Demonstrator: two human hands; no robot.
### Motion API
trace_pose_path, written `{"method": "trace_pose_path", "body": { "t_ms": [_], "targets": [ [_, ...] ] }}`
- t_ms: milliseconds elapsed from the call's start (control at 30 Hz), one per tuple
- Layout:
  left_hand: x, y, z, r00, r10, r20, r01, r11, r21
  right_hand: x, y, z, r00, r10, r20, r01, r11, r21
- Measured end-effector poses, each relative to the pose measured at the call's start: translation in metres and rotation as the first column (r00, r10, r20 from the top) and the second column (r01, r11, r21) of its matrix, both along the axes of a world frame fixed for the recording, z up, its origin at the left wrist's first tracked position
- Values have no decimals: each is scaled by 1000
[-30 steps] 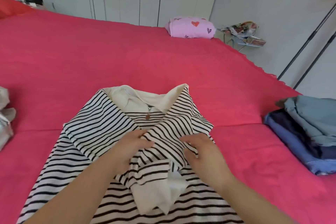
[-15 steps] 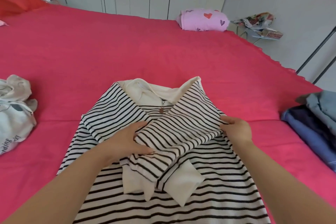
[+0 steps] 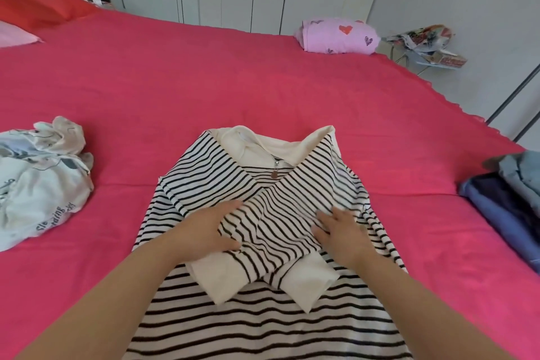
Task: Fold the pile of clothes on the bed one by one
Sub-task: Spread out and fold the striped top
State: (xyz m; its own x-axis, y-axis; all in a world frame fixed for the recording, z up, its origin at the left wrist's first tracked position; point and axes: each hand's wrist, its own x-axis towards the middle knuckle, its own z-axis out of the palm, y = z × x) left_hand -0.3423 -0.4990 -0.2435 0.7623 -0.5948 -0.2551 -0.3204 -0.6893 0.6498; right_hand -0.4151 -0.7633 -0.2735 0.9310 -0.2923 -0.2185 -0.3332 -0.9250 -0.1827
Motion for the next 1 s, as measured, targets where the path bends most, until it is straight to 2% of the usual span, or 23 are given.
{"method": "trace_pose_path", "body": {
  "t_ms": [33, 67, 100, 167, 233, 300, 333, 433, 533, 633, 700, 833, 900, 967, 1000],
  "targets": [
    [-3, 1, -1, 996, -35, 87, 24, 993, 117, -3, 1, -5, 995, -16, -95, 14, 1000, -21],
    [-7, 1, -3, 979, -49, 197, 8, 979, 204, -4, 3, -7, 993, -32, -118, 28, 999, -40],
    [-12, -2, -2, 949, -27, 313, -44, 975, 219, -4, 5, -6, 994, -43, -97, 36, 997, -71],
    [-23, -13, -2, 895, 50, 443, -98, 991, 87, 0, 11, 1, 1000, -18, -8, 16, 988, -155],
    [-31, -29, -5, 875, 14, 483, -43, 998, 48, 7, 19, 8, 994, 46, 102, -29, 987, -158],
    [-35, -42, -17, 883, -72, 463, 3, 989, 148, 11, 24, 9, 984, 78, 161, -61, 993, -105],
    [-36, -45, -25, 899, -109, 423, 15, 976, 219, 10, 24, 7, 988, 71, 138, -61, 995, -73],
    [-38, -46, -48, 923, -210, 321, 81, 925, 372, 2, 16, -11, 993, 48, -104, -54, 997, -55],
    [-28, -49, -43, 935, -232, 268, 105, 904, 415, 6, 10, -8, 984, 57, -167, -69, 995, -68],
    [-11, -57, -24, 929, -139, 344, 29, 952, 305, 26, 10, 9, 996, 94, -6, -94, 990, -102],
    [3, -63, -22, 909, -46, 414, -46, 976, 211, 46, 9, 20, 991, 72, 114, -67, 997, -48],
    [23, -67, -49, 928, -25, 372, -72, 967, 245, 94, 11, 31, 951, 139, 275, -132, 990, -46],
    [29, -69, -70, 947, 3, 320, -87, 964, 251, 119, 9, 33, 933, 223, 282, -197, 973, -119],
    [34, -71, -71, 900, 1, 436, -108, 970, 219, 143, 5, 33, 936, 261, 236, -210, 952, -221],
    [34, -73, -62, 911, 37, 411, -132, 969, 207, 155, 2, 33, 941, 270, 203, -207, 936, -283]
  ]
}}
